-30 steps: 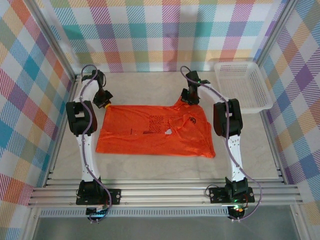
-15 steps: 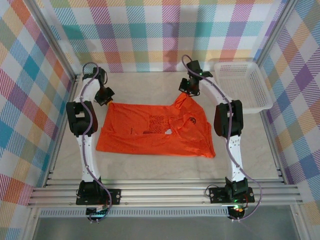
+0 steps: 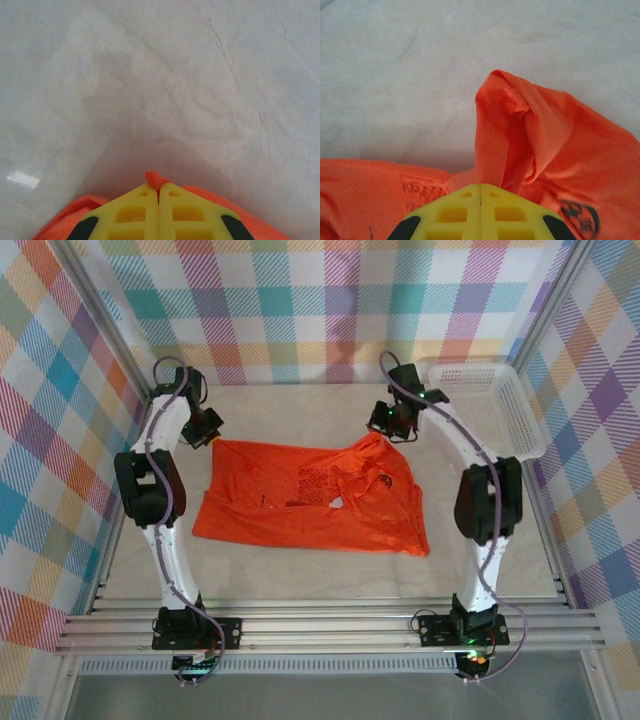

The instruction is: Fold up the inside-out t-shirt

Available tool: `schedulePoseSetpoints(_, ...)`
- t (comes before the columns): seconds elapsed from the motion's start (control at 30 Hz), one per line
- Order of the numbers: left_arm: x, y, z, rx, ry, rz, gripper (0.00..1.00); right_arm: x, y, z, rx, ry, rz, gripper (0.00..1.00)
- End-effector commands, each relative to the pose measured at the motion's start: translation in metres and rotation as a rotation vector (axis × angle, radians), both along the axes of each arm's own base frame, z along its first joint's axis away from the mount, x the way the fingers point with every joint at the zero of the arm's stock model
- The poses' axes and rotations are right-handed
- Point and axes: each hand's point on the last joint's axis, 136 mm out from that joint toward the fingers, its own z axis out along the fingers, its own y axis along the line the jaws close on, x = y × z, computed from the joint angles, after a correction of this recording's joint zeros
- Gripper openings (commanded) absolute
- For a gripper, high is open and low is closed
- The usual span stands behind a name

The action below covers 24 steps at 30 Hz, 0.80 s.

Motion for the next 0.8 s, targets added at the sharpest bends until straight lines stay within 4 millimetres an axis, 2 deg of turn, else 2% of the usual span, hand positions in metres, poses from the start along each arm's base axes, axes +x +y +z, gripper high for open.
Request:
schedulePoseSetpoints(0.0, -0.016, -0.004, 0.024, 0.016, -0.057, -0.018, 0.00, -0.028, 0.004, 0.023, 0.014, -0.058, -0.001, 0.00)
schedulePoseSetpoints(0.07, -0.032, -0.005, 0.023, 0.025, -0.052, -0.017, 0.00, -0.051, 0.004, 0.020, 0.009, -0.059, 0.006, 0.00)
schedulePoseSetpoints(0.2, -0.063, -0.003, 0.020, 0.043, -0.050, -0.012, 0.00, -0.098, 0.006, 0.004, -0.022, -0.032, 0.006, 0.00)
schedulePoseSetpoints(0.43, -0.114, 0.002, -0.002, 0.090, 0.019, -0.005, 0.00, -0.170, 0.012, -0.045, -0.053, 0.046, -0.040, 0.00)
schedulePoseSetpoints(0.6, -0.146, 0.007, -0.020, 0.124, 0.066, 0.011, 0.00, -0.205, -0.005, -0.080, -0.113, 0.079, -0.134, 0.00)
schedulePoseSetpoints(0.77, -0.168, 0.011, -0.035, 0.172, 0.113, 0.021, 0.00, -0.228, -0.025, -0.108, -0.140, 0.119, -0.214, 0.00)
